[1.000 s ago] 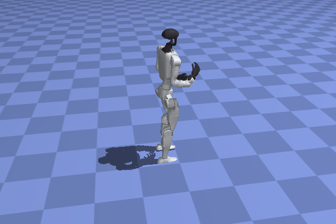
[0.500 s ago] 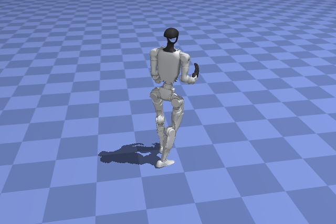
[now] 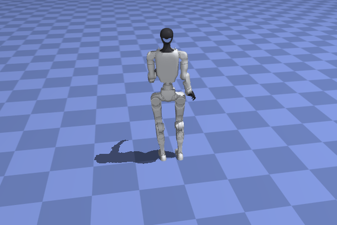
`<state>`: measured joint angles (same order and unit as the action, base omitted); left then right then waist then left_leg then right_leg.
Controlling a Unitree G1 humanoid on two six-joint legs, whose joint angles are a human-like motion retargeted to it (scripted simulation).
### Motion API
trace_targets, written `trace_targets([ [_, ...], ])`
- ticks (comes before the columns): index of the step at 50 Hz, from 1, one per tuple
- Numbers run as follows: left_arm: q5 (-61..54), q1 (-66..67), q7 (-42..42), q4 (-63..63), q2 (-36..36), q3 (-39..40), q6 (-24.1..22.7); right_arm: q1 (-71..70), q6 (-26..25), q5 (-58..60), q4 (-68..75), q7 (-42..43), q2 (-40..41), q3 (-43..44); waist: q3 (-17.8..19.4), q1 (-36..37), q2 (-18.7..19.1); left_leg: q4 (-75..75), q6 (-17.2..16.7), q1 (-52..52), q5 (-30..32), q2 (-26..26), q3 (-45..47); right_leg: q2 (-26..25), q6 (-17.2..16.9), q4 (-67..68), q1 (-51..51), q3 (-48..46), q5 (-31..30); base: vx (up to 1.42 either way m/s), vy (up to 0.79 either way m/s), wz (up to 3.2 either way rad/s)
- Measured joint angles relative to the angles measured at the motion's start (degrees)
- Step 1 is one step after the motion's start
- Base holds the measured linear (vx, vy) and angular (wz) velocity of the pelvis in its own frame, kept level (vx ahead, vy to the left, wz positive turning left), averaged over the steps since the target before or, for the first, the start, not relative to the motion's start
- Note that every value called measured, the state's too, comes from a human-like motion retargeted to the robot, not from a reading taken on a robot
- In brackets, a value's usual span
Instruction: Walk run
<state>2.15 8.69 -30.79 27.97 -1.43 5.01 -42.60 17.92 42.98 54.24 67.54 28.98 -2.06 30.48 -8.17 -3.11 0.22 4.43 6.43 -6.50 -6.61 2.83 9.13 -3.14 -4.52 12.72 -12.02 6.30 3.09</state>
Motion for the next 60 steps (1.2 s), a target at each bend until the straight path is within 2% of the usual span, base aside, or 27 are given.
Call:
trace_targets([
  [7, -0.6, -0.2, 2.5, -1.2, -1.9, 2.2, -0.1, -2.1, -3.4, -4.0, 15.9, -4.9, -1.3, 4.2, 1.6, -1.7, -1.2, 0.0, -0.5, 2.9, -1.1, 1.5, -4.6, 2.1, -1.5, -4.5, -3.8, -1.1, -2.0, 0.22, -0.08, 0.6],
  [11, -1.5, -0.7, 3.4, -1.6, -2.3, 2.7, -0.1, -2.1, -4.9, -7.8, 19.2, -13.0, -1.6, 5.7, 2.4, -2.5, -1.2, -0.2, -1.1, 4.5, -1.8, 1.8, -6.8, 2.0, -2.6, -6.8, -5.6, 1.7, -3.7, 0.29, -0.14, 0.49],
  [15, -1.9, -1.0, 4.4, -2.2, -2.8, 2.4, 0.2, -1.3, -7.1, -10.7, 20.5, -21.1, -1.4, 6.3, 3.0, -3.3, -0.6, -0.2, -1.8, 6.2, -2.5, 1.5, -9.2, 1.6, -1.5, -9.2, -6.5, 4.6, -6.3, 0.3, -0.17, 0.5],
  [18, -3.7, -1.4, 5.0, -2.3, -3.5, 2.2, 0.9, -1.0, -8.6, -11.2, 20.9, -22.2, -1.7, 6.3, 2.9, -3.1, -0.3, 0.3, -2.3, 7.0, -3.2, 1.4, -10.3, 2.3, -1.4, -11.0, -6.5, 3.2, -7.0, 0.36, -0.19, 0.31],
  [20, -5.0, -1.3, 5.3, -2.6, -4.0, 2.3, 1.2, -0.7, -9.2, -10.7, 21.3, -21.2, -1.7, 6.3, 2.6, -2.7, -0.4, 0.5, -2.9, 7.9, -3.6, 1.6, -10.7, 3.0, -1.6, -11.6, -5.9, 1.4, -10.3, 0.47, -0.27, 0.11],
  [23, -6.2, -0.5, 6.4, -3.4, -4.4, 2.8, 1.1, -0.4, -10.1, -10.1, 21.9, -20.7, -1.4, 6.5, 1.5, -1.4, -0.2, 1.2, -4.5, 9.2, -3.5, 1.2, -10.5, 3.1, -0.1, -12.1, -4.4, -4.9, -10.0, 0.51, -0.31, -0.08],
  [26, -6.4, 0.3, 7.7, -4.1, -5.1, 4.1, 0.7, -0.7, -11.5, -9.8, 21.9, -21.6, -1.2, 7.0, 0.5, -1.3, 0.9, 3.6, -7.1, 9.4, -0.1, 0.1, -11.1, 1.2, 2.6, -12.3, -3.1, -4.1, -8.6, 0.39, -0.21, 0.15],
  [30, -5.6, 1.2, 11.7, -5.5, -6.3, 4.3, 0.1, -2.1, -13.6, -10.5, 20.6, -23.4, -1.9, 7.6, 0.0, -2.3, 2.2, 9.9, -13.5, 7.6, 10.1, -0.6, -13.6, 0.4, 5.0, -12.5, -0.9, -5.4, -6.7, 0.43, -0.22, 0.57],
  [33, -1.9, 0.7, 15.6, -6.2, -5.6, 4.2, -0.4, -3.1, -13.5, -11.5, 19.5, -24.5, -2.3, 7.5, -0.5, -7.4, 1.9, 22.3, -19.6, 2.0, 18.1, 2.7, -20.2, 3.0, 5.4, -13.2, 1.5, -12.0, -4.9, 0.46, -0.29, 1.88],
  [36, 0.4, -0.2, 16.8, -5.3, -5.7, 4.7, -0.6, -4.3, -14.2, -9.9, 19.4, -24.6, -3.6, 5.7, -0.9, -13.4, -0.2, 35.8, -21.4, -4.6, 23.2, 6.9, -19.7, 6.9, 5.2, -13.4, 3.4, -18.7, -4.1, 0.34, -0.19, 2.03],
  [37, 0.7, -0.5, 17.1, -4.9, -5.9, 5.1, -0.6, -5.0, -14.6, -8.5, 19.4, -24.8, -4.1, 4.7, -1.1, -13.2, -0.9, 39.6, -21.0, -6.9, 22.9, 6.1, -16.9, 7.0, 5.5, -13.5, 4.0, -19.2, -3.6, 0.26, -0.4, -0.31],
  [40, 1.3, -0.4, 18.1, -4.2, -6.9, 6.8, -0.9, -7.7, -16.2, -3.3, 18.4, -26.4, -6.0, 1.4, -2.2, -2.4, -2.5, 44.3, -15.9, -11.4, 16.4, -4.1, 2.6, 4.3, 5.9, -14.0, 6.1, -10.6, -1.1, 0.34, -0.31, -2.02],
  [41, 1.5, 0.0, 18.5, -4.2, -7.2, 6.4, -1.2, -8.5, -16.4, -2.4, 17.4, -27.2, -6.3, 1.5, -1.7, -3.6, -2.4, 45.1, -13.6, -13.4, 15.2, -4.5, 3.2, 4.5, 6.1, -13.5, 6.2, -12.9, -1.3, 0.39, -0.15, -0.04],
  [43, 2.1, 1.0, 19.5, -4.5, -7.6, 6.3, -1.7, -10.1, -15.7, -2.0, 15.3, -28.2, -6.9, 0.4, -1.2, -3.0, -2.8, 44.1, -9.8, -16.7, 12.7, -4.4, 5.0, 4.6, 6.4, -13.0, 7.0, -13.8, -0.7, 0.45, -0.16, 0.39],
  [45, 3.2, 2.1, 20.6, -4.8, -7.7, 6.2, -2.1, -11.7, -14.0, -3.2, 12.9, -28.8, -7.1, -0.9, -0.6, -1.4, -3.3, 39.8, -7.4, -19.5, 10.9, -3.2, 5.4, 4.1, 6.7, -12.7, 8.1, -13.4, -0.1, 0.35, -0.14, -0.28],
  [48, 5.2, 3.1, 22.4, -5.1, -8.0, 6.7, -2.4, -14.5, -12.6, -5.6, 9.0, -30.3, -7.3, -2.1, 0.2, 0.5, -3.4, 29.4, -3.0, -22.5, 9.7, -2.0, 6.1, 2.8, 7.1, -12.6, 10.1, -14.0, 0.9, 0.4, -0.15, -0.06],
  [52, 6.5, 3.5, 23.6, -6.0, -8.9, 8.0, -2.2, -18.7, -12.1, -6.2, 3.9, -33.6, -7.6, -1.5, 0.6, 2.1, -3.2, 13.1, 3.9, -24.1, 9.4, -2.3, 12.3, 0.8, 8.0, -12.6, 12.7, -15.4, 2.3, 0.53, -0.15, 0.08],
  [57, 7.7, 3.6, 23.9, -7.8, -9.9, 9.7, -2.2, -22.8, -11.7, -6.0, -0.8, -35.5, -8.4, -1.1, 0.5, 3.7, -4.6, -4.0, 6.6, -24.1, 0.7, 2.1, 20.0, 0.4, 8.8, -11.8, 15.2, -17.1, 2.7, 0.51, -0.13, 0.15],
  [60, 7.4, 3.2, 23.4, -7.2, -10.1, 11.0, -1.6, -24.2, -11.2, -6.0, -1.2, -34.6, -8.3, -1.1, 0.5, 5.8, -6.7, -4.8, 8.6, -22.3, 0.3, 2.1, 21.8, 0.3, 9.5, -10.8, 17.4, -16.4, 1.2, 0.75, -0.26, -0.36],
])
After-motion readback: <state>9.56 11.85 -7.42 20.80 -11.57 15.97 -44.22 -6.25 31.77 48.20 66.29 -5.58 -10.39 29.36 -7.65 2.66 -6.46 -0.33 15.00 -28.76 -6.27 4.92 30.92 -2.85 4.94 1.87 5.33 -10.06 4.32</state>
